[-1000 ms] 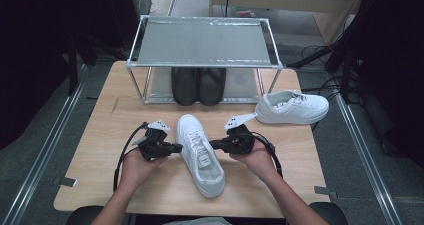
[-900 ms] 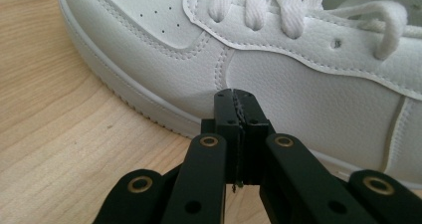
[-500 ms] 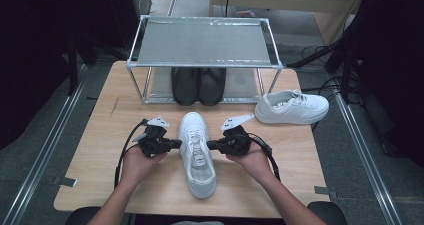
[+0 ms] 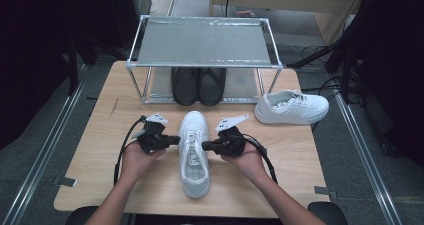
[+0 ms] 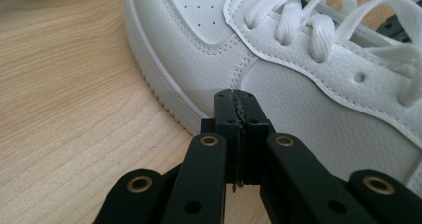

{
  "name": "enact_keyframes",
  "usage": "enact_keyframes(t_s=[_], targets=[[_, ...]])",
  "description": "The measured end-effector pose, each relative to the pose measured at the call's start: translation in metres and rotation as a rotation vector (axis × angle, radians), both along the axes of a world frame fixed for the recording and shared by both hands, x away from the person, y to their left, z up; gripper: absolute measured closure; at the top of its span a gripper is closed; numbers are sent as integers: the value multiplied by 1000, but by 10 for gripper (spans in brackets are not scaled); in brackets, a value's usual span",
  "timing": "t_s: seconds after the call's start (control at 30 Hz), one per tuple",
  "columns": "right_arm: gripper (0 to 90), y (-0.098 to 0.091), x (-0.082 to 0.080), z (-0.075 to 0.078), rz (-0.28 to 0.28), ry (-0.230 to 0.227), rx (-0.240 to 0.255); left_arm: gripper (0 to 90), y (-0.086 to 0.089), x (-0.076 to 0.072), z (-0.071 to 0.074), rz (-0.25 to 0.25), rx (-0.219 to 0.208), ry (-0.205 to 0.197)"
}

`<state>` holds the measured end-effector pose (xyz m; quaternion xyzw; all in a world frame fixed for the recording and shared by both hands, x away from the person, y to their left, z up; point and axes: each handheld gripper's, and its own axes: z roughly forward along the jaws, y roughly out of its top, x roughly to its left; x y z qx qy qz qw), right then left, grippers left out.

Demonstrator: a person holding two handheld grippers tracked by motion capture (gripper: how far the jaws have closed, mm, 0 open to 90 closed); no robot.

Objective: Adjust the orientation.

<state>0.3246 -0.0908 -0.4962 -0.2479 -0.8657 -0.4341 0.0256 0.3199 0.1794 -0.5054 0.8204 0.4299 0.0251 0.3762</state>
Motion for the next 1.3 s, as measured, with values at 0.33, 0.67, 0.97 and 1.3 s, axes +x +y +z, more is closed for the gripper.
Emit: enact_keyframes(t_s=[0.33, 0.67, 0.97, 1.3], targets=[[750, -21, 8, 9, -33, -15, -7, 615, 15, 2, 10, 2, -66, -6], [640, -56, 18, 18, -142, -26, 15, 467, 20, -2, 14, -29, -22, -51], [618, -81, 29, 21, -210, -23, 17, 437, 26, 0, 13, -23, -39, -46], [604, -100, 38, 32, -243, -23, -8, 433, 24, 0, 11, -38, -21, -36]])
